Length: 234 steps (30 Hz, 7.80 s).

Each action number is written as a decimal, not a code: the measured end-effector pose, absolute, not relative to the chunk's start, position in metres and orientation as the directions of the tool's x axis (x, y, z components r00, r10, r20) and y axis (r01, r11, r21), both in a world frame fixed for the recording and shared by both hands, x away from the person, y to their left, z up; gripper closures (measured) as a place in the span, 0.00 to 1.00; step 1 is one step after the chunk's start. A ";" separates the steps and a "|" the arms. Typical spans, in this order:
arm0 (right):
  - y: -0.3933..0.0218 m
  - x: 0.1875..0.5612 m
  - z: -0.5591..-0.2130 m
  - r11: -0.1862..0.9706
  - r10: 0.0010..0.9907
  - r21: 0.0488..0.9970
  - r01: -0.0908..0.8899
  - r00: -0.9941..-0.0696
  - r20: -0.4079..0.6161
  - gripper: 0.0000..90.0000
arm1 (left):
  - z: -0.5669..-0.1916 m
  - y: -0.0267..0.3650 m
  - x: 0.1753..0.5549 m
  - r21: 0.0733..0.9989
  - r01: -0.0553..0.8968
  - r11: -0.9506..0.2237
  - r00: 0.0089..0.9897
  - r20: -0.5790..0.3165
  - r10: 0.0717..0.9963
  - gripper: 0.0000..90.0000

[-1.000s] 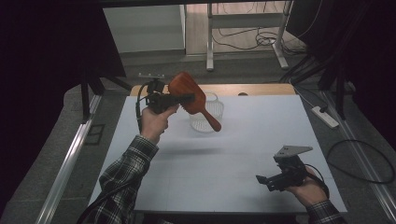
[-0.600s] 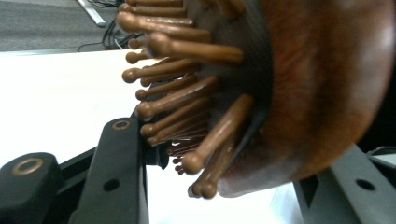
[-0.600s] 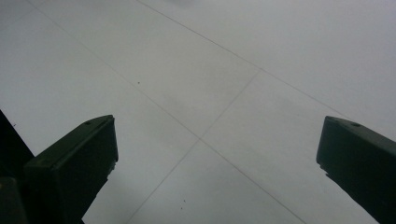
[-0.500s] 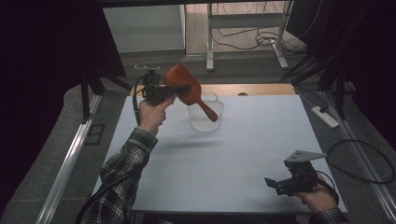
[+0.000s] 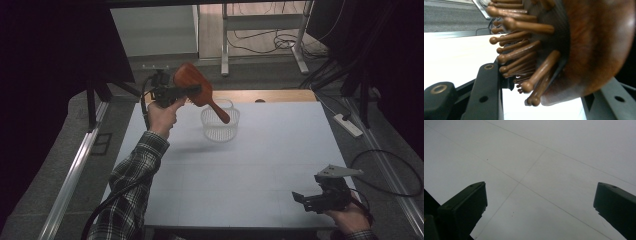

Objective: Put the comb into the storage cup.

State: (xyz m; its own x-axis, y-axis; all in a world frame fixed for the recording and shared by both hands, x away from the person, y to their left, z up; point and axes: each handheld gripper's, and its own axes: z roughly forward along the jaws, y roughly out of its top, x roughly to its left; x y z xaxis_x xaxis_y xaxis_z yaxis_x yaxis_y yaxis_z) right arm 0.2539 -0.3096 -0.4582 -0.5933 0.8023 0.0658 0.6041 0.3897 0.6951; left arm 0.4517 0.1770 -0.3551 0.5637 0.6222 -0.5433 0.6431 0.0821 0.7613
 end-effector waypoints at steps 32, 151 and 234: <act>-0.324 0.238 -0.452 0.328 0.843 0.710 0.624 -0.533 0.078 0.00 | -0.388 0.144 0.473 0.756 0.652 0.053 0.527 -0.502 0.686 0.59; -0.323 0.240 -0.455 0.345 0.861 0.662 0.665 -0.505 0.058 0.01 | -0.466 0.146 0.471 0.670 0.718 0.188 0.379 -0.602 0.703 0.46; -0.320 0.236 -0.454 0.377 0.852 0.673 0.637 -0.523 0.018 0.00 | -0.428 0.160 0.452 0.783 0.570 -0.247 0.573 -0.163 0.803 0.01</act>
